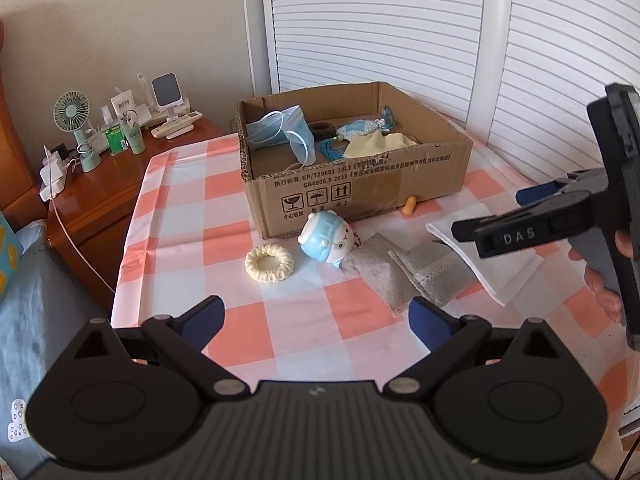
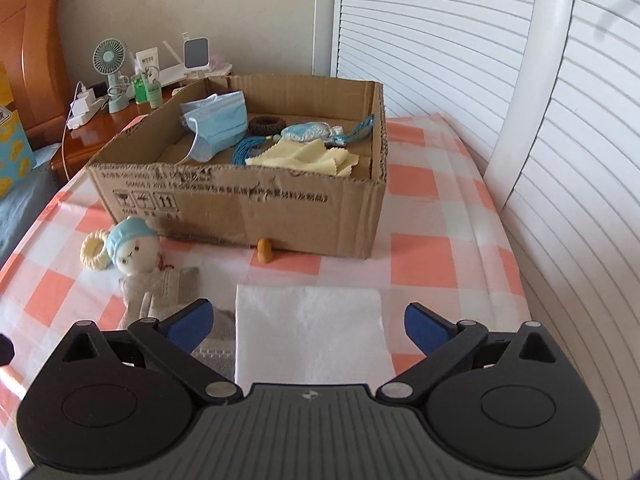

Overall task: Organize soft objects
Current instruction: 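Move the right tool to the white cloth while the left tool approaches the cream hair tie, then grasp the white cloth with the right gripper while the left gripper grasps the cream hair tie, then lift the hair tie into the box and open the left gripper while the right carries the cloth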

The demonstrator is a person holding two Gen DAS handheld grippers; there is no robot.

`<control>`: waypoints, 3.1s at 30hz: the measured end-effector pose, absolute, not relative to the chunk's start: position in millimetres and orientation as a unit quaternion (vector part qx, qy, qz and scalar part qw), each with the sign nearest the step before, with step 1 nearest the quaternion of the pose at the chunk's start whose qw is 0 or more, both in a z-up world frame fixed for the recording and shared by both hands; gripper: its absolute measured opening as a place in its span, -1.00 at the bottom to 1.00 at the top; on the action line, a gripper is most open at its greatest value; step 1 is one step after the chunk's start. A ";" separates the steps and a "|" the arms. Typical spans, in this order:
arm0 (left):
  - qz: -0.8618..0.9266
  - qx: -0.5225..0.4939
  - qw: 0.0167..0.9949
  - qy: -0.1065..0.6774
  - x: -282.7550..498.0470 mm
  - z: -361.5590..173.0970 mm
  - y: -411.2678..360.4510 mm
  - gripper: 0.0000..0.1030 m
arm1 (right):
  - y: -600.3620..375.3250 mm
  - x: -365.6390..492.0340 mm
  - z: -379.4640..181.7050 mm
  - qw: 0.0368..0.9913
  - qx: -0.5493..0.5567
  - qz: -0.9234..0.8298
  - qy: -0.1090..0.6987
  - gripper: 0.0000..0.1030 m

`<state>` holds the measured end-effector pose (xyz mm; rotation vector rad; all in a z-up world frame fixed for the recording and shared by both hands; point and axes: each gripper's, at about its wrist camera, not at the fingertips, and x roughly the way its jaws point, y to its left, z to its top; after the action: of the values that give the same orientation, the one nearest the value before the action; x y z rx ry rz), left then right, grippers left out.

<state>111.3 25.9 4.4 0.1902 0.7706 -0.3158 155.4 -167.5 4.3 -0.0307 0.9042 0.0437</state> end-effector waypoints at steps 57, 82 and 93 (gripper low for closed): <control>-0.182 0.081 0.893 0.403 221.0 -70.1 42.7 0.17 | -201.6 138.8 -37.5 0.900 -0.006 -0.028 0.434 1.00; -0.174 0.073 0.897 0.400 220.5 -66.7 40.1 -0.25 | -198.8 161.8 -35.2 0.898 -0.044 0.055 0.433 0.85; -0.181 0.077 0.895 0.401 221.3 -66.0 41.0 -0.28 | -192.9 156.7 -24.7 0.898 -0.053 0.060 0.433 -0.13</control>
<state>221.3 41.0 -66.0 0.1601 0.8309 -0.3750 156.7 -192.8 -24.7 -0.1106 0.8973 0.1234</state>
